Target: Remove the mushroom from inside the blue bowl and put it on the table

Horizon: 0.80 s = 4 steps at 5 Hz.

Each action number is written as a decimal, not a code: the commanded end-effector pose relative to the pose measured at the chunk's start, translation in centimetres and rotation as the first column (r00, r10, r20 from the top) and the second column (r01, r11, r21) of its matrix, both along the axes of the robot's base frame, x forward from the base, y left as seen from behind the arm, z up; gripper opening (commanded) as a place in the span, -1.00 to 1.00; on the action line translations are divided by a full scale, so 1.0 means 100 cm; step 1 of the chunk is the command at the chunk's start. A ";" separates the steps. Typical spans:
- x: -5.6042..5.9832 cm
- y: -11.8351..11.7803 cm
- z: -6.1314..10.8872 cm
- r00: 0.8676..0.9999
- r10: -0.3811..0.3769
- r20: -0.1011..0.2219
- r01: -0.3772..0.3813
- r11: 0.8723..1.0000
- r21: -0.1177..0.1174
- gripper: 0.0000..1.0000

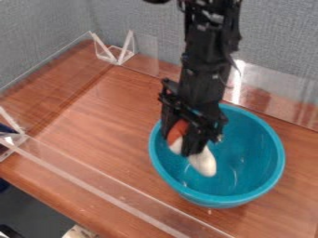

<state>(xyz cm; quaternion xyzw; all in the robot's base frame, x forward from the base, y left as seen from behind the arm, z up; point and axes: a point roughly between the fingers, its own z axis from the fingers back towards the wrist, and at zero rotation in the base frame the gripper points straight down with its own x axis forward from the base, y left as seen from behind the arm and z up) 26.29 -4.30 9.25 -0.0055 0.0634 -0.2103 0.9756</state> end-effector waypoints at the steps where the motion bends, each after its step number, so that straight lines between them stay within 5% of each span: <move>1: 0.017 0.025 0.051 0.990 0.052 0.129 -0.051 0.999 -0.011 -1.00; 2: 0.030 0.075 0.076 0.968 0.213 0.132 -0.219 0.975 0.027 -1.00; 3: 0.024 0.126 0.077 0.934 0.336 0.123 -0.343 0.938 0.044 -1.00; 4: 0.002 0.145 0.045 0.942 0.328 0.075 -0.333 0.939 0.079 -1.00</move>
